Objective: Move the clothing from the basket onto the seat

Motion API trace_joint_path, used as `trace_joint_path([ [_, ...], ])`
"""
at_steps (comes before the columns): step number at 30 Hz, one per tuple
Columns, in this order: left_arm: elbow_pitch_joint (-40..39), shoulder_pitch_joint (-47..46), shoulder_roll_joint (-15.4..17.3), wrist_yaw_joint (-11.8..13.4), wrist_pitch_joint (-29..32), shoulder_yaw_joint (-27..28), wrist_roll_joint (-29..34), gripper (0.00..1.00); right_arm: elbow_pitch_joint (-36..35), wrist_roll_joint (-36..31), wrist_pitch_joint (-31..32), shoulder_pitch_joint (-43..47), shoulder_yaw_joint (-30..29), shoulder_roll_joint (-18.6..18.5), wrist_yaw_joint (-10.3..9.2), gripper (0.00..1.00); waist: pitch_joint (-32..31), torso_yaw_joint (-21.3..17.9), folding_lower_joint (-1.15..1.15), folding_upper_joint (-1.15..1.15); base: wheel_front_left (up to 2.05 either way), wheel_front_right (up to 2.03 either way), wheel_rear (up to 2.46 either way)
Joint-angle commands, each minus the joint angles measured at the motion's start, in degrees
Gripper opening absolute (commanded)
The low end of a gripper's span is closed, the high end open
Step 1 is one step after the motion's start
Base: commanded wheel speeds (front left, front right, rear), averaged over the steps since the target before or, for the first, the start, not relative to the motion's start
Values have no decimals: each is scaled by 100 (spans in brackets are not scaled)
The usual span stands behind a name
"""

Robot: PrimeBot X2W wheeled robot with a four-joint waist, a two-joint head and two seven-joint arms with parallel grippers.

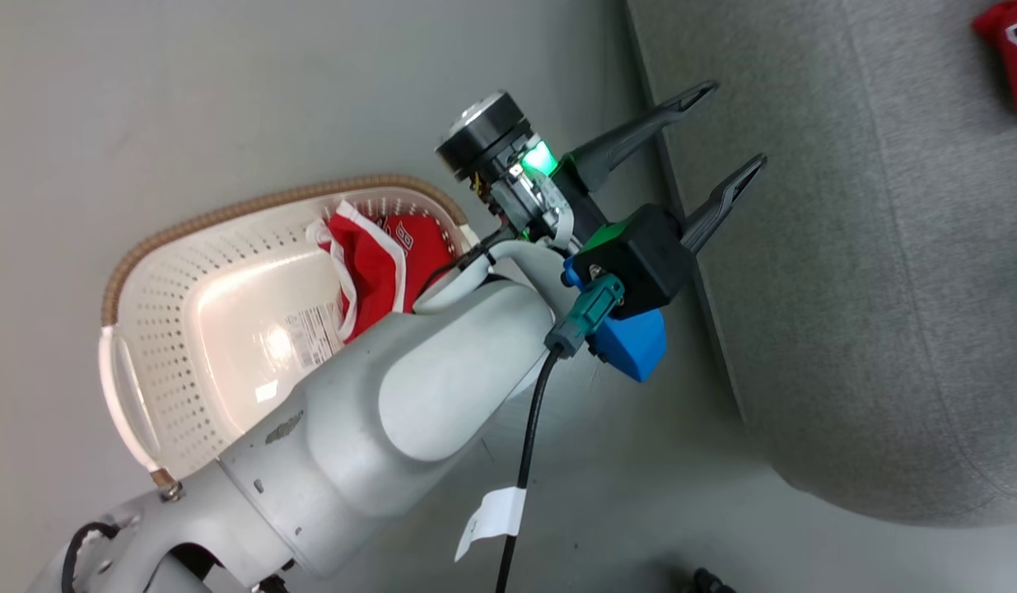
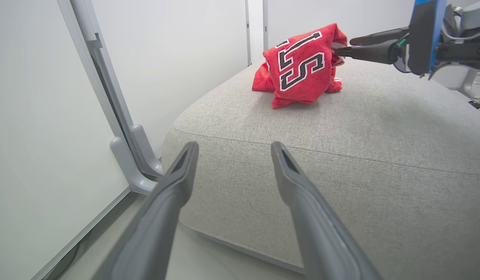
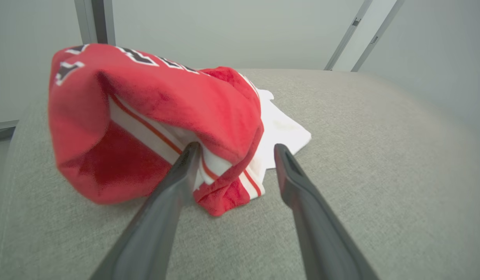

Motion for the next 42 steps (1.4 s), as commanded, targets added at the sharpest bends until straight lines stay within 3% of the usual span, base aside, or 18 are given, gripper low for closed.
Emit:
trace_joint_path([
  [1, 17, 141, -12, 46, -33, 41, -61, 100, -79, -32, -19, 285, 8, 15, -1, 100, -435, -3, 0, 0, 0, 0, 0],
  [10, -329, 963, 1, 268, -55, 679, -322, 100, -873, -230, -19, 1249, 209, 40, -1, 100, -1618, 59, 0, 0, 0, 0, 0],
  [18, -662, 1820, 185, 469, -55, 1536, -270, 100, -1558, -194, -19, 1576, 820, 117, -1, 100, -2395, 342, 0, 0, 0, 0, 0],
  [27, -1166, 2989, 389, 599, -53, 2929, -84, 100, -2052, -152, -19, 1962, 1584, 509, -1, 100, -3129, 937, 0, 0, 0, 0, 0],
  [36, -1334, 3852, 444, 484, -52, 3950, 115, 100, -2223, -173, -19, 2227, 1987, 757, -1, 100, -3506, 1320, 0, 0, 0, 0, 0],
  [42, -1422, 4416, 386, 237, -52, 4401, 332, 100, -2275, -203, -19, 2553, 2177, 950, -1, 100, -3754, 1534, 0, 0, 0, 0, 0],
])
